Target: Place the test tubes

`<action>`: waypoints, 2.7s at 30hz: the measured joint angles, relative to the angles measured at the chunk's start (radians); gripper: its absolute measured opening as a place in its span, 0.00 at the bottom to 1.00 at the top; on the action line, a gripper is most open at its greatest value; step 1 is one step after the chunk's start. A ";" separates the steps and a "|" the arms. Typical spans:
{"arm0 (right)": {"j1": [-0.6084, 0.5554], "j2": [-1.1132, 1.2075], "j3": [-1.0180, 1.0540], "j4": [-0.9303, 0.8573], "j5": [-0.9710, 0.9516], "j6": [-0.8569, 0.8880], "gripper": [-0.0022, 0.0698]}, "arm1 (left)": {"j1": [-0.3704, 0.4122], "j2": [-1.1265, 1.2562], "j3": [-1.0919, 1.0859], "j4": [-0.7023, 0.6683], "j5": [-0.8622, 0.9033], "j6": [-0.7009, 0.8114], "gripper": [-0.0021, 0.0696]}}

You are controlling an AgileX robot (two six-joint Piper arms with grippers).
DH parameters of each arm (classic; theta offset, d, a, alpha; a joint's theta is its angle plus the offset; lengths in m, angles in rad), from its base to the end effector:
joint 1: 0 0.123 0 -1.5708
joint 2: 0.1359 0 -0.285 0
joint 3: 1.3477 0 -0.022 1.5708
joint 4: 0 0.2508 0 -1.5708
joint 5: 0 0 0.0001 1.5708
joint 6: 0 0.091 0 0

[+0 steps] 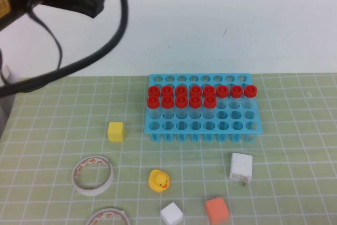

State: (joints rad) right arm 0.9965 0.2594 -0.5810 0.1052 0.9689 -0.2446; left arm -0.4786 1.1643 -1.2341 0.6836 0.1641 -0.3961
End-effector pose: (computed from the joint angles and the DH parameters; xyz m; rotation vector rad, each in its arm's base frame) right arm 0.0125 0.0339 0.3046 -1.2572 1.7807 0.5642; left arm 0.2339 -0.1107 0.4611 0.4947 1.4607 -0.0772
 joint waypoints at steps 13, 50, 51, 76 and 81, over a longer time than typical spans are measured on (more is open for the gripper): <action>0.000 0.000 0.000 0.000 0.000 0.000 0.03 | 0.000 -0.012 0.033 0.004 0.050 0.002 0.03; 0.000 0.000 0.000 0.000 0.000 0.018 0.03 | 0.373 -1.134 1.004 -0.180 -0.111 -0.357 0.03; 0.000 0.000 0.000 0.000 0.000 0.018 0.03 | 0.375 -1.147 1.012 -0.180 -0.112 -0.360 0.03; 0.000 0.000 0.000 0.000 0.000 0.018 0.03 | 0.377 -1.176 1.185 -0.619 -0.017 0.428 0.03; 0.000 0.000 0.000 0.000 0.000 0.018 0.03 | 0.377 -1.176 1.252 -0.645 -0.011 0.467 0.03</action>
State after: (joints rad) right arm 0.9965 0.2594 -0.5810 0.1052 0.9689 -0.2271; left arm -0.1015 -0.0121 0.0184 0.0383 0.1527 0.0710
